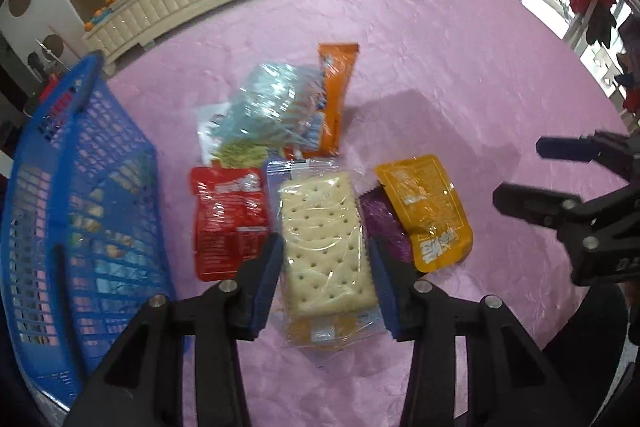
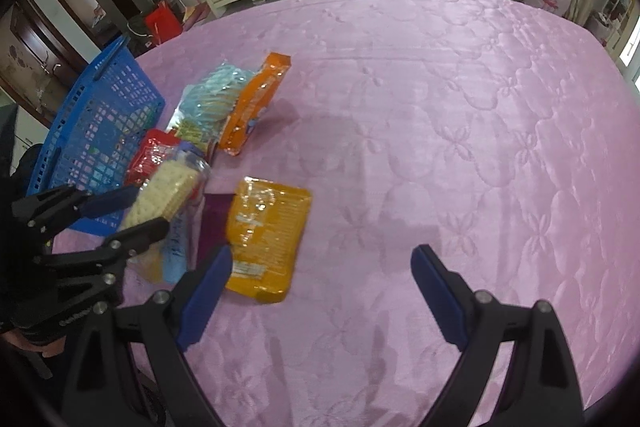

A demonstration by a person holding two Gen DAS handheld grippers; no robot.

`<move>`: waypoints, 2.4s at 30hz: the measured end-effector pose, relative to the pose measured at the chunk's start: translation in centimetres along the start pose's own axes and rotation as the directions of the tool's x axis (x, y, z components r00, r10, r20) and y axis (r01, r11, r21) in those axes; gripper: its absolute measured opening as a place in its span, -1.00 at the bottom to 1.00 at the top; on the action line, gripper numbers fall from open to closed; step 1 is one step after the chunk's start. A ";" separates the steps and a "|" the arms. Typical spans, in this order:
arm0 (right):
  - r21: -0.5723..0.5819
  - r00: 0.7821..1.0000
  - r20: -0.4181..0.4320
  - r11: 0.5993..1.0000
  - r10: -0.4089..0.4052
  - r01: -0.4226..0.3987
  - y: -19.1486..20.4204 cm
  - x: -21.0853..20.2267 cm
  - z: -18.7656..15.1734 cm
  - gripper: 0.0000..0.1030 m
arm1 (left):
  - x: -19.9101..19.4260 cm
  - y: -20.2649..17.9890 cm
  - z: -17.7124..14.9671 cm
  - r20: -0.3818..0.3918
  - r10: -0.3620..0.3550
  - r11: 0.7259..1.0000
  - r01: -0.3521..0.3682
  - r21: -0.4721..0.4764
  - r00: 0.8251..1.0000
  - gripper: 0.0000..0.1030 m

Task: Organize snacks
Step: 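Grasp a cracker pack with the left tool while the right tool grasps the orange bag, then carry the cracker pack and orange bag to the basket while the right tool opens inside it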

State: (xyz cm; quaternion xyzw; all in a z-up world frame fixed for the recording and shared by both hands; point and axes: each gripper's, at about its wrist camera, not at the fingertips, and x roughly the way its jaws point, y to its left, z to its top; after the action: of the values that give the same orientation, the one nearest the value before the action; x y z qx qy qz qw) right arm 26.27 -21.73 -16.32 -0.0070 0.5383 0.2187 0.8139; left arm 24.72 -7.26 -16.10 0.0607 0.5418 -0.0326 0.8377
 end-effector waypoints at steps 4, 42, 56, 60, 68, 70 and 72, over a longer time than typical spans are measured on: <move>-0.014 1.000 -0.025 1.000 0.015 -0.015 1.3 1.0 0.3 0.81 | -0.8 0.9 -0.3 0.031 0.021 1.000 -0.021 0.000 0.999 -0.19; -0.188 0.996 0.057 0.981 0.065 -0.053 8.4 -3.4 -1.1 -0.61 | -9.2 1.4 -4.6 0.202 -0.013 0.999 0.020 -0.035 0.979 -0.19; -0.299 0.974 0.197 0.953 0.115 -0.052 16.1 -10.1 1.9 -0.60 | -17.8 7.7 -6.1 0.351 0.066 0.996 -0.040 -0.082 0.934 -0.19; -0.344 0.971 0.202 0.938 0.128 -0.053 19.0 -10.0 2.3 -0.60 | -19.2 10.9 -7.2 0.365 0.096 0.991 -0.055 -0.122 0.926 -0.19; -0.416 0.970 0.169 0.905 0.172 -0.088 25.1 -8.1 3.4 -0.60 | -20.2 16.3 -9.4 0.365 0.163 0.974 -0.090 -0.208 0.917 -0.19; -0.427 0.969 0.159 0.898 0.188 -0.104 26.4 -7.6 3.7 -0.60 | -20.1 17.6 -9.9 0.357 0.177 0.969 -0.099 -0.225 0.917 -0.19; -0.438 0.969 0.145 0.891 0.201 -0.119 27.8 -6.7 4.1 -0.60 | -20.0 18.3 -10.3 0.354 0.184 0.966 -0.101 -0.238 0.917 -0.19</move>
State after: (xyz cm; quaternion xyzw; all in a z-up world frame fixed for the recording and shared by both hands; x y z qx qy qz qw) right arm 17.54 2.09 -2.49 -0.1197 0.3976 0.3971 0.8184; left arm 9.42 12.08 -0.87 0.0019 0.3671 0.0767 0.9270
